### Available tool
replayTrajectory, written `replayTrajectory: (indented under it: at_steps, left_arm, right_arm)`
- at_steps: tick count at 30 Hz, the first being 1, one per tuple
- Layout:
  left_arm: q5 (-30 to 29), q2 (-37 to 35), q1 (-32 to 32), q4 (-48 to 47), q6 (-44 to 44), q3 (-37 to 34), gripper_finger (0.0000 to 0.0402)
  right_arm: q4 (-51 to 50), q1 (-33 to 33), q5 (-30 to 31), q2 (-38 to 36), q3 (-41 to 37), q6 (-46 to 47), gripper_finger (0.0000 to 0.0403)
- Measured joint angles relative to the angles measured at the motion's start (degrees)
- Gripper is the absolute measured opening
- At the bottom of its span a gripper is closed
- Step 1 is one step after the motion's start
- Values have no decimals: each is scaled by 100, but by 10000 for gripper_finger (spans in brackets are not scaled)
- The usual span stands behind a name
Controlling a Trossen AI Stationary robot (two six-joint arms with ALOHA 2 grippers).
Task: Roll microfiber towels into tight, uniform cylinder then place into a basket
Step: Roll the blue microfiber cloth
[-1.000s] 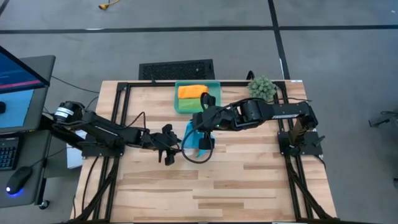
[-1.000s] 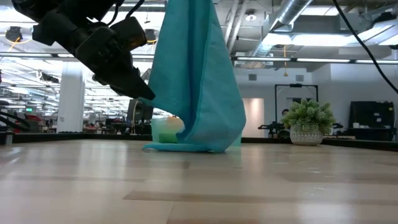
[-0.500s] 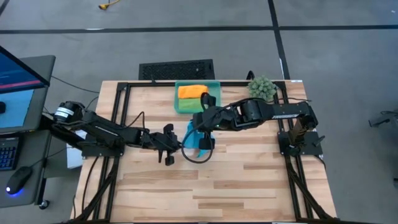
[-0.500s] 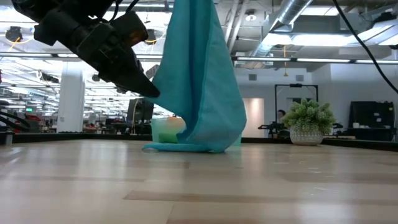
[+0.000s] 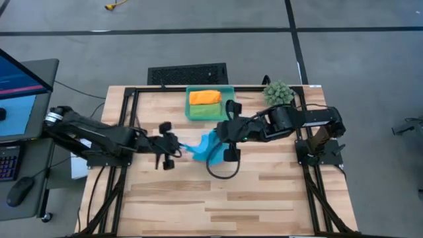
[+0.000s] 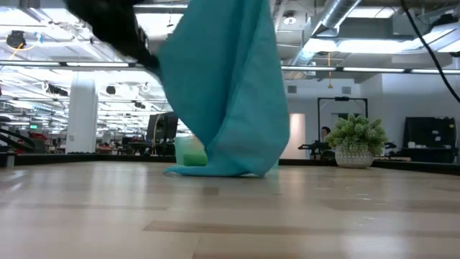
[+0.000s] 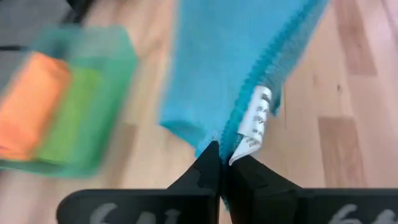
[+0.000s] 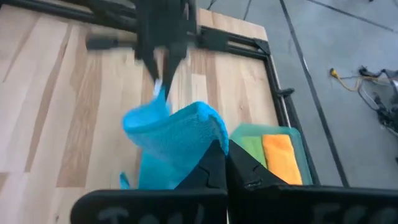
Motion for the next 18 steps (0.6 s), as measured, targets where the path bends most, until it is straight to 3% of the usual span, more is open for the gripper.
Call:
replayTrajectory:
  at_steps: [9, 15, 18]
  left_arm:
    - [-1127, -232, -294, -2860, -47, 2639, 0]
    - [-1180, 36, -313, -4149, -231, 4025, 0]
    - [-1162, 264, -319, -4607, -433, 4599, 0]
  right_arm:
    - [-204, 366, 226, -258, 1, 305, 3]
    - [-278, 736, 906, -490, 0, 730, 3]
    - [-260, 861, 954, -574, 7, 1091, 3]
